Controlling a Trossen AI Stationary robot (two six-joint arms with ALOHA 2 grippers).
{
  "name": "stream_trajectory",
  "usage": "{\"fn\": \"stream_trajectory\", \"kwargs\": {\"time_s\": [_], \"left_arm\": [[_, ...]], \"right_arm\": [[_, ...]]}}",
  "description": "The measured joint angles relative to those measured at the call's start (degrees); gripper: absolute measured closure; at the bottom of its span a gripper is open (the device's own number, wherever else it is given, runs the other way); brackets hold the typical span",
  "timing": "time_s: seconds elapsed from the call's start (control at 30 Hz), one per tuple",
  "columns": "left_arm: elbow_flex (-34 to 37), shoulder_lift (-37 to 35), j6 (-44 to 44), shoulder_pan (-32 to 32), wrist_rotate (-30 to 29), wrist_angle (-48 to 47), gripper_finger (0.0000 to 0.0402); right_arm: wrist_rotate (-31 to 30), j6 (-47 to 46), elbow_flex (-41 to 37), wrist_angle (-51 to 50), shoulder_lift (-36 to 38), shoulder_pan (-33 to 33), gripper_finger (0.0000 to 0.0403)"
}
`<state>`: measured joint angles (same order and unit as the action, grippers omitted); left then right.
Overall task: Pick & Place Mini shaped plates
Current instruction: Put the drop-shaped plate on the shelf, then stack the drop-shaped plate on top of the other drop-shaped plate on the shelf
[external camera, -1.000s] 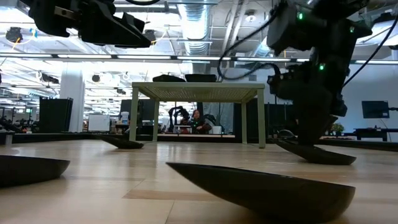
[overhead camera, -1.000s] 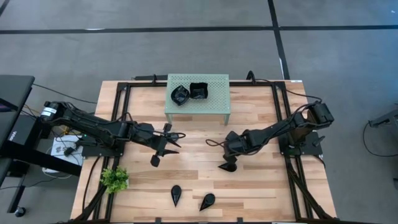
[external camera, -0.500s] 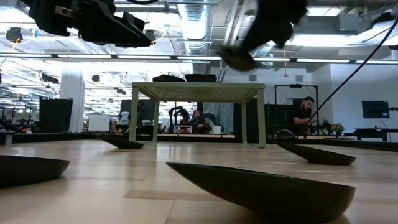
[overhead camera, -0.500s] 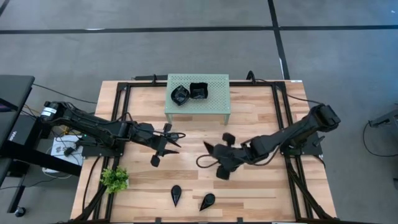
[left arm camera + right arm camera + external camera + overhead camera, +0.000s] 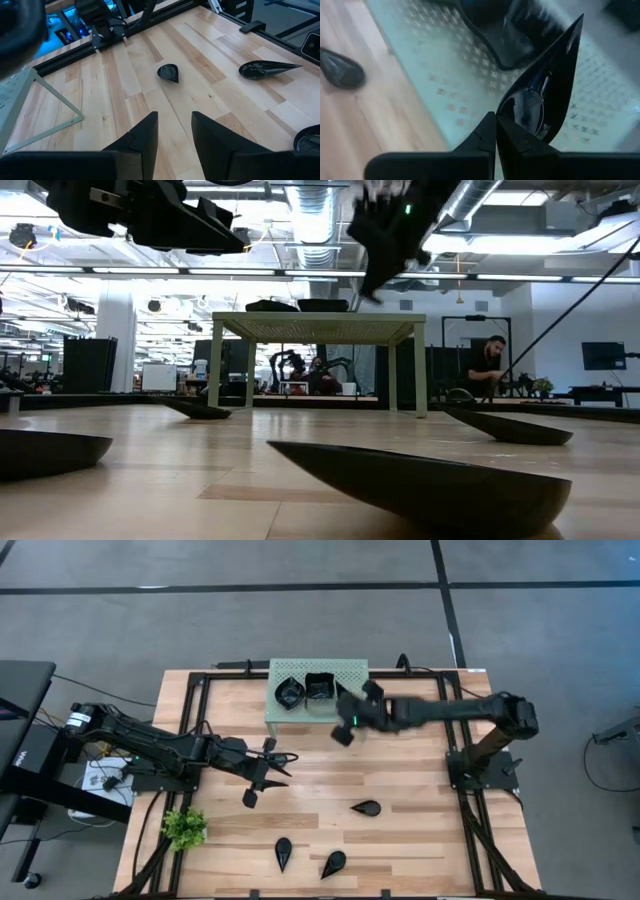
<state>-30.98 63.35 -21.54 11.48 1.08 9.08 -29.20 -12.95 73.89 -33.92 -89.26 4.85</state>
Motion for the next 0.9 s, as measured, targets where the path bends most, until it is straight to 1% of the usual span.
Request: {"fn": "stream_trajectory", "kwargs": {"time_s": [0.07, 0.1, 0.13, 0.23, 0.37, 0.5, 0.8, 0.9], "left_arm": [[0.0, 0.0, 0.0, 0.0, 0.0, 0.0, 0.0281], [0.0, 0.0, 0.0, 0.0, 0.0, 0.0, 0.0281], [0.0, 0.0, 0.0, 0.0, 0.0, 0.0, 0.0281], [0.0, 0.0, 0.0, 0.0, 0.0, 0.0, 0.0281], [0.0, 0.0, 0.0, 0.0, 0.0, 0.0, 0.0281], [0.0, 0.0, 1.5, 0.0, 0.0, 0.0, 0.0281], [0.0, 0.0, 1.5, 0.0, 0.0, 0.0, 0.0281], [0.0, 0.0, 1.5, 0.0, 0.0, 0.0, 0.0281]], "right_arm": [[6.2, 1.1, -0.1, -0.2, -0.2, 3.6, 0.0402], [7.8, 1.3, 0.0, 0.0, -0.5, 4.7, 0.0402], [8.2, 1.3, 0.0, 0.2, -0.8, 5.5, 0.0402], [8.4, 1.6, -0.1, -0.8, -1.1, 7.0, 0.0402], [7.2, 5.2, 0.0, -0.8, -1.1, 8.2, 0.0396], [6.9, 5.4, 0.0, -0.9, -1.1, 8.9, 0.0386], [6.7, 6.0, 0.0, -1.4, -1.1, 9.2, 0.0332], [6.7, 6.0, 0.0, -1.2, -1.1, 8.2, 0.0318]]}}
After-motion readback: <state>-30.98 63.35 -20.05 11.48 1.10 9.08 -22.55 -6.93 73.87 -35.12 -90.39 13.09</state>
